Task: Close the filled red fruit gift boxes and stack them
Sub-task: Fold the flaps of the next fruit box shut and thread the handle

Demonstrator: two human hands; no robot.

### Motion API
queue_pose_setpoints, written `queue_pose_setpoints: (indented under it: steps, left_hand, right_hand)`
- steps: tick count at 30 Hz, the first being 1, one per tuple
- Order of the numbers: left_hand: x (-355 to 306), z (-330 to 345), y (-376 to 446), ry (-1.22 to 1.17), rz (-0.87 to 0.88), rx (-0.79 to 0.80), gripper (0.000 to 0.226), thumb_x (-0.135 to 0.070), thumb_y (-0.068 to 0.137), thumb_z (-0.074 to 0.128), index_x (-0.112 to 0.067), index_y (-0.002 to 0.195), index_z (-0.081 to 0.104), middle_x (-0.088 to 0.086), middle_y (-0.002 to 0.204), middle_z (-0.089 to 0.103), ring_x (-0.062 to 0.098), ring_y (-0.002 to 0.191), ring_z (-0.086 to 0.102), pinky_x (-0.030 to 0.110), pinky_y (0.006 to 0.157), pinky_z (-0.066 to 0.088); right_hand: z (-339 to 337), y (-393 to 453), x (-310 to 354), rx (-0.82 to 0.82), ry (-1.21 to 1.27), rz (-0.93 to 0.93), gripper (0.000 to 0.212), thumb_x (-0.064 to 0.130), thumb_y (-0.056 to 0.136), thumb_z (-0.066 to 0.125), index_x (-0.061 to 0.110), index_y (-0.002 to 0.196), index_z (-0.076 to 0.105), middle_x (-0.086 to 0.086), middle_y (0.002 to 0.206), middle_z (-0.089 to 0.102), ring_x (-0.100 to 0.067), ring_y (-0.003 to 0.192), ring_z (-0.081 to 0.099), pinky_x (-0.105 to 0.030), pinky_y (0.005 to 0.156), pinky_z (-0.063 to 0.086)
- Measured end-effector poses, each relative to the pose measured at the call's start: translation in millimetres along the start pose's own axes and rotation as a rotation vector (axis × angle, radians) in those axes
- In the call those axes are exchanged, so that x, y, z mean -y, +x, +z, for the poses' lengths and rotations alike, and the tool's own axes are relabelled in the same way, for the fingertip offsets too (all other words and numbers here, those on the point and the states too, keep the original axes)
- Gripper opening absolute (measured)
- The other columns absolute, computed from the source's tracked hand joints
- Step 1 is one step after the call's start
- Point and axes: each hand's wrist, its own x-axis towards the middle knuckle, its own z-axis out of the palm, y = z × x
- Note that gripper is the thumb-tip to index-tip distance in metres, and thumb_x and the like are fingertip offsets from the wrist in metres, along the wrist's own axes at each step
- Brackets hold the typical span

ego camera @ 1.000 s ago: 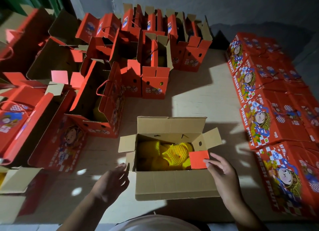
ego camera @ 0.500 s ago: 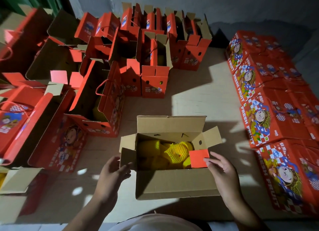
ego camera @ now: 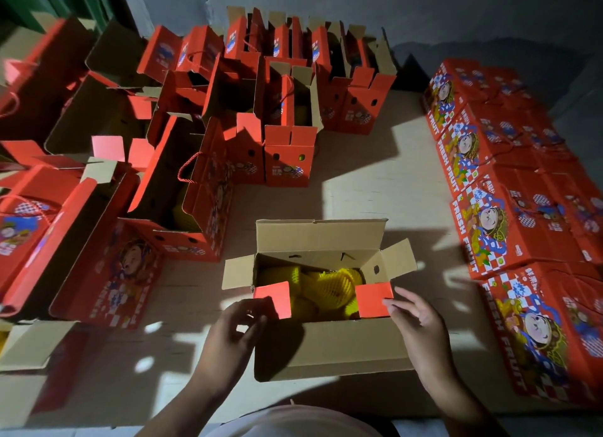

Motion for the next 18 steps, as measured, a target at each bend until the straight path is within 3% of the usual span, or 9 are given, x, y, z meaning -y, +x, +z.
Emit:
queue_pose_setpoints:
  steps: [5,8,12,14,18]
  left_hand:
    - [9,-5,17,-0.003,-0.02,-0.012,0.004,-0.027,0.098,0.072,-0.025,0.097,0.076,-0.006,0.094,0.078,0.01,0.088,0.073,0.033,0.078,0.055]
    - [14,-4,27,-0.096,-0.071,0.03,0.018,-0.04,0.092,0.077,-0.024,0.086,0.073,0.001,0.086,0.077,0.01,0.078,0.071,0.031,0.071,0.05]
    - [26,-4,37,-0.118,-0.16,-0.014,0.051,-0.062,0.074,0.086,-0.017,0.075,0.063,0.001,0.068,0.065,0.01,0.062,0.055,0.038,0.062,0.041]
    - [29,-5,38,-0.181,-0.231,-0.012,0.064,-0.071,0.065,0.088,-0.016,0.087,0.063,0.0,0.074,0.068,0.014,0.068,0.059,0.039,0.064,0.044]
    - [29,-9,34,-0.269,-0.317,0.027,0.081,-0.073,0.061,0.088,-0.033,0.125,0.06,-0.003,0.111,0.076,0.017,0.105,0.07,0.04,0.08,0.054]
  right_hand:
    - [3,3,1,-0.06,0.091,0.077,0.037,0.026,0.089,0.082,0.024,0.124,0.072,0.007,0.112,0.079,-0.009,0.108,0.074,-0.032,0.097,0.053]
    - [2,8,2,-0.075,0.091,0.104,0.032,0.024,0.087,0.084,0.021,0.117,0.074,0.006,0.106,0.08,-0.01,0.103,0.075,-0.028,0.089,0.054]
    - [4,16,7,-0.088,0.093,0.124,0.025,0.017,0.086,0.085,0.015,0.107,0.072,-0.006,0.097,0.08,-0.019,0.091,0.077,-0.024,0.071,0.052]
    - [3,20,11,-0.093,0.069,0.123,0.024,0.017,0.086,0.085,0.013,0.105,0.071,-0.007,0.095,0.08,-0.022,0.091,0.076,-0.028,0.075,0.054]
    - [1,28,12,-0.081,-0.021,0.136,0.027,0.019,0.084,0.088,0.015,0.102,0.069,-0.004,0.098,0.077,-0.022,0.094,0.073,-0.032,0.077,0.054]
